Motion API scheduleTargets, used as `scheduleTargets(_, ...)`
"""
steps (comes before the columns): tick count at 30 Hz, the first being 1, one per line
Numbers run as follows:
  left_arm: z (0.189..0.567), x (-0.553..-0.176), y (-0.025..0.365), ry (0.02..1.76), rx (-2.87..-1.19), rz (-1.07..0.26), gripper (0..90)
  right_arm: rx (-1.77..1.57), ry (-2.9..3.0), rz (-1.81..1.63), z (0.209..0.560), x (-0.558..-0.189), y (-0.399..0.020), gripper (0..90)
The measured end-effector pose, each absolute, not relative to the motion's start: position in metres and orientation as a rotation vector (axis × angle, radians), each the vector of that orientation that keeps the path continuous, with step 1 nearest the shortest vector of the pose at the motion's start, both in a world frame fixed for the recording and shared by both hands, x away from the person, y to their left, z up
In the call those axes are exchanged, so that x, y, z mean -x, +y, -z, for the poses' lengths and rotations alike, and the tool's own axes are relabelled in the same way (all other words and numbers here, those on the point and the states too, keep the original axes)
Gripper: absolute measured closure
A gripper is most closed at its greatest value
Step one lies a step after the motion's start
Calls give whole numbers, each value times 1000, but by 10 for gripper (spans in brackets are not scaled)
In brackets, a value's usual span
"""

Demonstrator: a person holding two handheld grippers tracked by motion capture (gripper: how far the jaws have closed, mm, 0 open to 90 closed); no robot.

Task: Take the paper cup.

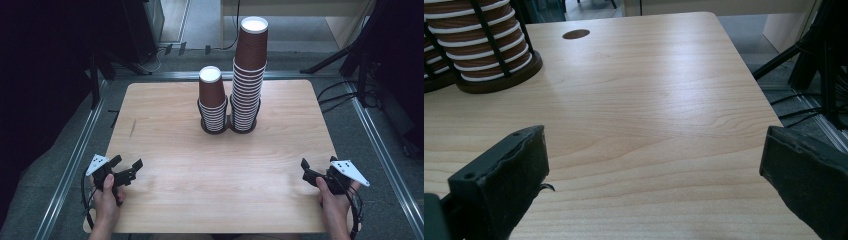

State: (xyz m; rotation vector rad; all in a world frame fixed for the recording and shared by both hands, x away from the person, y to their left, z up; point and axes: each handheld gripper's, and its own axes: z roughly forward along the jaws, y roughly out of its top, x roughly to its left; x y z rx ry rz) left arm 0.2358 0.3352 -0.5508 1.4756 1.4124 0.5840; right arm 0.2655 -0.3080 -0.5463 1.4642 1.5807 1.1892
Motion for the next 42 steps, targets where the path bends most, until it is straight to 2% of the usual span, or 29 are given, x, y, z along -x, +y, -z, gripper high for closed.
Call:
scheduleTargets(18, 551, -241, 335, 1453, -1473, -573, 23, -1450, 1602, -1203, 541, -264, -307, 0)
scheduleTargets(30, 552, -242, 335, 1448, -1477, -574, 23, -1373, 1594, -1250, 501, -261, -289, 0)
scheduleTargets(42, 552, -242, 336, 1452, -1470, -561, 23, -1309, 1610, -1272, 468, -278, -266, 0)
